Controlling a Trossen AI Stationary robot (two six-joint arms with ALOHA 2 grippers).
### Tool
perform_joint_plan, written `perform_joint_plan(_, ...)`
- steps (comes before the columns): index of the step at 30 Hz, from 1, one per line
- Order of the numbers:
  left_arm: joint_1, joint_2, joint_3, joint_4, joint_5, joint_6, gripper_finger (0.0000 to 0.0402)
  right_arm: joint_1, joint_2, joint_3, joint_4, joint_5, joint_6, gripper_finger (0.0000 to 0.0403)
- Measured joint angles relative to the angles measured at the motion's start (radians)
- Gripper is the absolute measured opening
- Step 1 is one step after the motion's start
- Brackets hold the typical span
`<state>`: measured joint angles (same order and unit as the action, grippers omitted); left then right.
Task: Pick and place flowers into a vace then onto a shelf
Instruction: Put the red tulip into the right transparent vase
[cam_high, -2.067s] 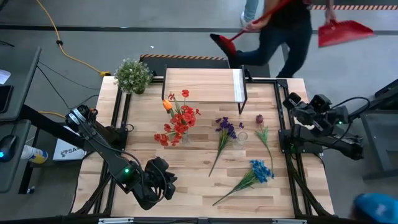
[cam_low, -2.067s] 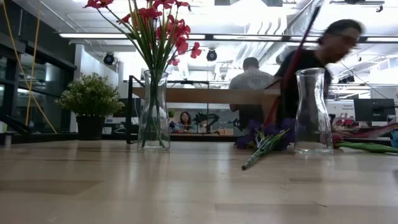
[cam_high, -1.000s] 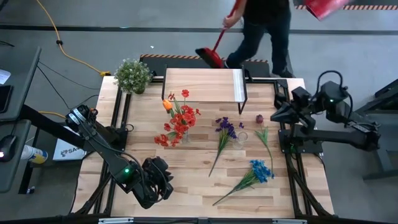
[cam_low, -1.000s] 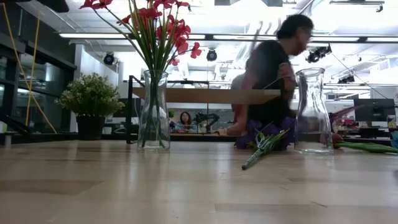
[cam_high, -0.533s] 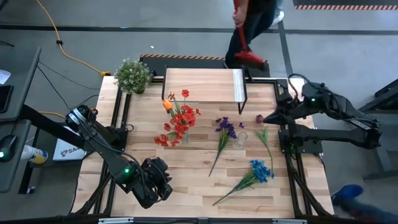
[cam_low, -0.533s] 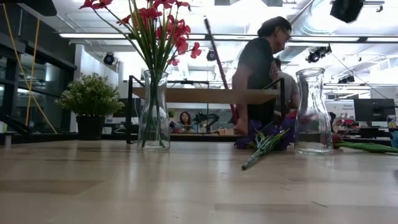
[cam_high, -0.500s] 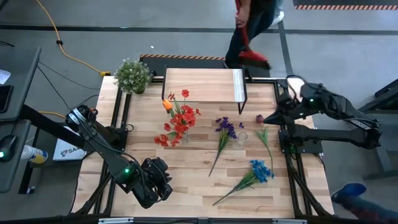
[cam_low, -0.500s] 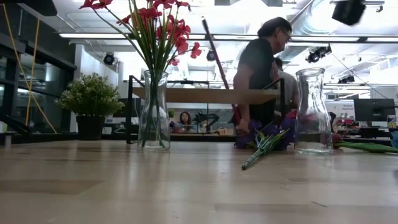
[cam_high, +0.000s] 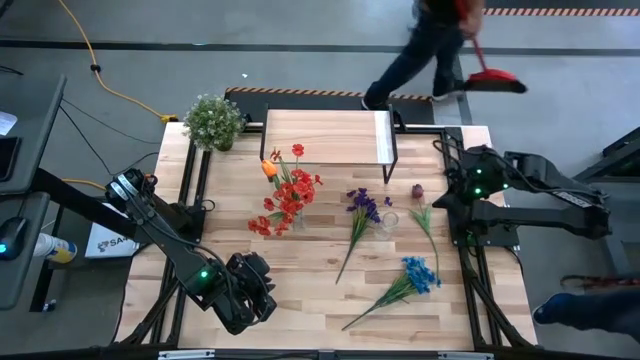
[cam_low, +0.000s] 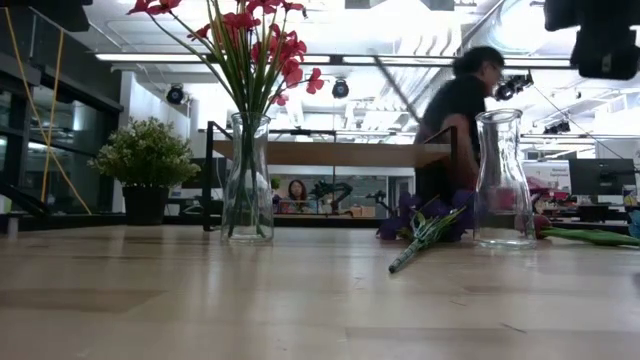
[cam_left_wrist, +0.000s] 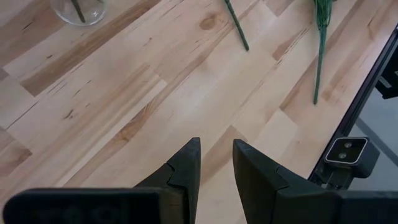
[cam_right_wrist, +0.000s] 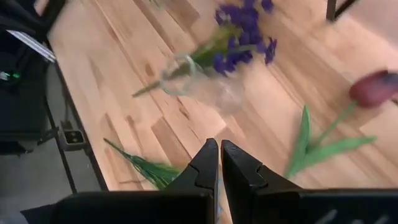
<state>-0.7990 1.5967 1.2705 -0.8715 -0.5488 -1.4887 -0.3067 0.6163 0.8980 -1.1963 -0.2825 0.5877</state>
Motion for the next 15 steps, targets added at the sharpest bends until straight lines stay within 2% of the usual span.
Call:
perform_joint_plan(8,0.000,0.000,0.000,-0.002,0.000,-0.005,0.0129,0.000,0.000,-0.132,0.007,-0.032,0.066,0.0012)
perform_joint_plan(15,0.000,0.000,0.000,-0.022,-0.002,-0.012,0.0129,0.000,0.000,-0.254,0.107,-0.110,0.090,0.0012)
